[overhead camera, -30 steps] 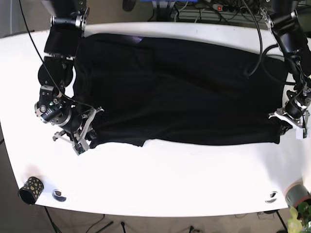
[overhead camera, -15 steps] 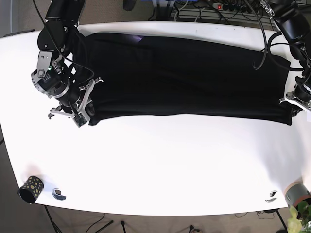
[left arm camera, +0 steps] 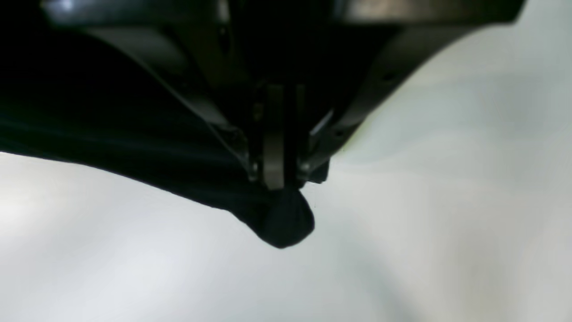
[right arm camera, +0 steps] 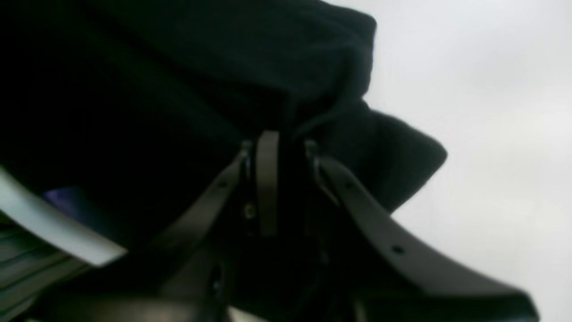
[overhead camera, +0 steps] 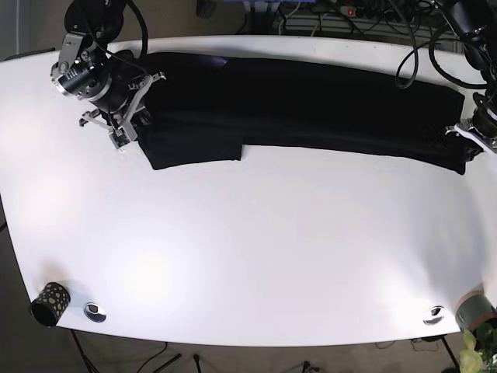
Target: Fold the T-shirt properly
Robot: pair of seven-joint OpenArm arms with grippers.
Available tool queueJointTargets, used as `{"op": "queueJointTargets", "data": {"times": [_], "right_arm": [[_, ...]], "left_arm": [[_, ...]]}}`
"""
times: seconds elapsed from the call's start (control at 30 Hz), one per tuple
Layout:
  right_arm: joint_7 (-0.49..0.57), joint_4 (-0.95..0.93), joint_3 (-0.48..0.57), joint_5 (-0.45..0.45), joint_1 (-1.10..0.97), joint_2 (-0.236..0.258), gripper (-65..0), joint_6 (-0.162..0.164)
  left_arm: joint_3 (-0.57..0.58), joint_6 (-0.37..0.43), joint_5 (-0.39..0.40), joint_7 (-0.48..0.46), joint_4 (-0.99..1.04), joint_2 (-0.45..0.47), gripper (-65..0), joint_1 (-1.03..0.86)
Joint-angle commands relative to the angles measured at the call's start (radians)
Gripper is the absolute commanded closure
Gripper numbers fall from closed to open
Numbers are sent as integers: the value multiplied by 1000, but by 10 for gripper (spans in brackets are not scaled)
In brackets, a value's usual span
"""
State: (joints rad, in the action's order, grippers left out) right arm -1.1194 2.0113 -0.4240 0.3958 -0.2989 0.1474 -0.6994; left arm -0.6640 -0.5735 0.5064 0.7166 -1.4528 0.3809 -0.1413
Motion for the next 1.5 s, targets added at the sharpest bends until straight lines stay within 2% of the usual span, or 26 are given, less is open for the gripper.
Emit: {"op": "queueJointTargets", "data": {"times": [0.0, 0.13, 0.5, 0.57, 0.63, 0.67, 0.8, 0.87, 0.9, 1.07, 1.27, 1.4, 1.47], "right_arm": [[-26, 18, -36, 61, 5, 11, -55, 1], [-83, 18, -83, 114, -4, 11, -55, 1], [-87, 15, -97, 121, -93, 10, -65, 1], [-87, 12, -97, 116, -98, 10, -97, 1], [-87, 3, -97, 117, -98, 10, -170, 1], [-87, -1, -97, 121, -98, 10, -219, 1], [-87, 3, -97, 124, -93, 10, -428, 1], [-80, 9, -97, 144, -90, 8, -472, 1], [-77, 10, -97, 173, -90, 8, -472, 1], [-60, 6, -89, 302, -72, 13, -472, 1], [-60, -5, -17, 318, -70, 8, -465, 1], [-57, -48, 21, 259, -73, 8, -349, 1], [-55, -74, 30, 200, -72, 8, -250, 1]], "left_arm": [[-9, 4, 19, -15, -19, 23, 0, -19], [-9, 4, 27, -15, -19, 25, 0, -67], [-3, 4, 21, -15, -15, 25, 0, -149], [0, 4, 19, -15, -15, 25, -11, -157], [2, 4, 19, -15, -15, 25, -68, -159], [2, 4, 19, -15, -15, 25, -117, -159], [2, 4, 27, -15, -22, 25, -390, -157], [2, 10, 28, -15, -22, 22, -513, -151], [2, 10, 28, -15, -24, 16, -532, -139], [-1, 10, 27, -10, -91, -44, -513, -99], [37, 7, 18, 74, -145, -98, -513, -97], [77, 7, 11, 82, -124, -101, -513, -100], [88, 7, -9, 82, -98, -102, -513, -102]]}}
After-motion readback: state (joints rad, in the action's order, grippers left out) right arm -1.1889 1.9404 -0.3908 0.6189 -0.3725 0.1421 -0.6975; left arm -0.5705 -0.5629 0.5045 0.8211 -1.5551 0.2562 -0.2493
